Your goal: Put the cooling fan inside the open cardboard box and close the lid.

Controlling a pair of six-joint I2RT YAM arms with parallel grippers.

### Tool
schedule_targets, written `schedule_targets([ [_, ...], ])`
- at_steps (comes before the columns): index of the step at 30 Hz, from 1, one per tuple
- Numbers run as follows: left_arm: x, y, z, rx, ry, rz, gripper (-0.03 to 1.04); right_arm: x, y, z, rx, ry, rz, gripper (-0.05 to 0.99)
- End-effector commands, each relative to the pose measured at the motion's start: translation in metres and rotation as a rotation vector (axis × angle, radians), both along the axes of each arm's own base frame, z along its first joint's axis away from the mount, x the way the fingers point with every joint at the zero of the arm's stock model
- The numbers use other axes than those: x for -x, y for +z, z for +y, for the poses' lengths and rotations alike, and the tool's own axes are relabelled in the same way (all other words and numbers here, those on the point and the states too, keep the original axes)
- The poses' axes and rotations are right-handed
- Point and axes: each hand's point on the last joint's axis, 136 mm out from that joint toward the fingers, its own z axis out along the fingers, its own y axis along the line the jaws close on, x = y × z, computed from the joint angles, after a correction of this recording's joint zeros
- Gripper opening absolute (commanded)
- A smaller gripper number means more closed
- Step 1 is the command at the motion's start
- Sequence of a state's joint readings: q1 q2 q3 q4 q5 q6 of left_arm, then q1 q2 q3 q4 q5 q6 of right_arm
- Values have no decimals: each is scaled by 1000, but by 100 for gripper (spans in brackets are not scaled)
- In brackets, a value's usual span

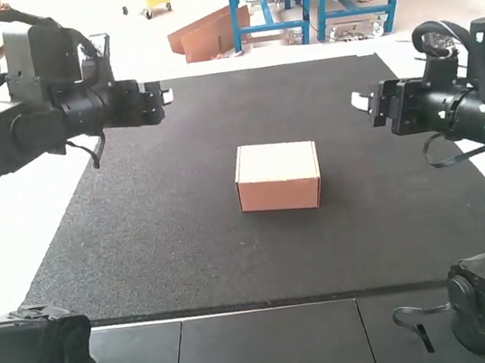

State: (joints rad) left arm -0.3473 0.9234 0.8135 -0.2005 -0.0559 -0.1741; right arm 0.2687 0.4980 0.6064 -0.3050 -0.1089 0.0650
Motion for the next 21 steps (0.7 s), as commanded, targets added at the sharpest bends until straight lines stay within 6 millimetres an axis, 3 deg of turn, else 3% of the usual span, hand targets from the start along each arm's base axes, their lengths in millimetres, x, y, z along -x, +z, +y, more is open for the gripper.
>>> schedule_targets([
  [1, 8, -6, 12, -5, 19, -43, 97, 4, 6, -7, -6, -21, -62, 90],
  [10, 42, -27, 32, 8, 48, -205, 97, 25, 10, -24, -22, -79, -230, 90],
  [16, 63, -11, 45, 7, 81, -346, 97, 29, 34, -42, -25, -176, -415, 85],
  [21, 75, -8, 50, -31, 84, -466, 97, 28, 40, -46, -24, -201, -497, 85],
])
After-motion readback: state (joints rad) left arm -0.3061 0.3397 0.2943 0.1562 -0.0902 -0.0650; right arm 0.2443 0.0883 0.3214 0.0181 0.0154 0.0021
